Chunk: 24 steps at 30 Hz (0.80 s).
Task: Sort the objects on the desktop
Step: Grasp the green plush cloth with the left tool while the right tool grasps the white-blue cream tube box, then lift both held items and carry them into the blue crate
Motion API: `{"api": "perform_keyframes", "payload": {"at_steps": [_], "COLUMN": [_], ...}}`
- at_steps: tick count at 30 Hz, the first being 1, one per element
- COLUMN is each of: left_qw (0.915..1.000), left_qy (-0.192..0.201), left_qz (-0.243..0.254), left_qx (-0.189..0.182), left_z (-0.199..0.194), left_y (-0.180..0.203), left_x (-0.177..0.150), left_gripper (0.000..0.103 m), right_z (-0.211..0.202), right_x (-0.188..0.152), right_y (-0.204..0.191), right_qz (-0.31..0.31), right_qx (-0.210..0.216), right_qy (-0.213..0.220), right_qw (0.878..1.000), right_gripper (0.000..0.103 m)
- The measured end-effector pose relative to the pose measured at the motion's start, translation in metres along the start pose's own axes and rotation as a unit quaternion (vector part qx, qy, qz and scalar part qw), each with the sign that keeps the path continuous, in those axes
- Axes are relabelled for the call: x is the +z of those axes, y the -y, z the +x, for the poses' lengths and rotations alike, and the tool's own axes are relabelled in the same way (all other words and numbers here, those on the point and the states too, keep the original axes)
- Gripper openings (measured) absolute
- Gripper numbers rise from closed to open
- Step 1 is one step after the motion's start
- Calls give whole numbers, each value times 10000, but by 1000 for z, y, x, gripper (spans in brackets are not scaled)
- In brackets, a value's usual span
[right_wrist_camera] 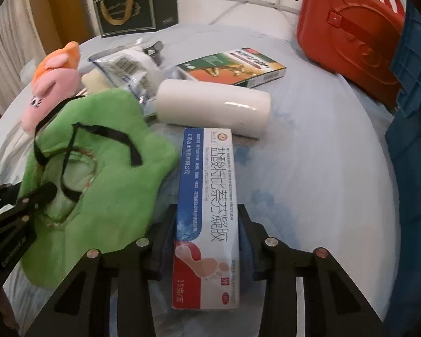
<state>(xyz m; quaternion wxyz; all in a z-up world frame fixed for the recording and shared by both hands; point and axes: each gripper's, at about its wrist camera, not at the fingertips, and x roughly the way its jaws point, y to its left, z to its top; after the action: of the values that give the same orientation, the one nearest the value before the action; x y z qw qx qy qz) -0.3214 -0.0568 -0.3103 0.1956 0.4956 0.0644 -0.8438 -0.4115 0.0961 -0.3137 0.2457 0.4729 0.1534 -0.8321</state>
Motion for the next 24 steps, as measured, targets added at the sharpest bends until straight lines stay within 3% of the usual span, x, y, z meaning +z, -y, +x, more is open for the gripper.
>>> {"api": "perform_keyframes", "payload": {"at_steps": [5, 13, 24], "left_qw": [9998, 9964, 9799], "left_qy": [204, 815, 1887], "left_qz": [16, 29, 255], "left_qx": [-78, -237, -589], "left_z": [-28, -100, -216], "left_y": [-3, -18, -40], "left_x": [-5, 8, 31], "left_gripper": [14, 13, 13], "right_z": [-26, -103, -229], "right_x": [-5, 1, 18], "right_y": [-8, -21, -55], "right_qz": [-18, -3, 133], "right_qx": [-107, -338, -849], "right_qy": [171, 711, 1684], "right_qw": [9998, 9969, 9820], "right_gripper": [39, 39, 39]}}
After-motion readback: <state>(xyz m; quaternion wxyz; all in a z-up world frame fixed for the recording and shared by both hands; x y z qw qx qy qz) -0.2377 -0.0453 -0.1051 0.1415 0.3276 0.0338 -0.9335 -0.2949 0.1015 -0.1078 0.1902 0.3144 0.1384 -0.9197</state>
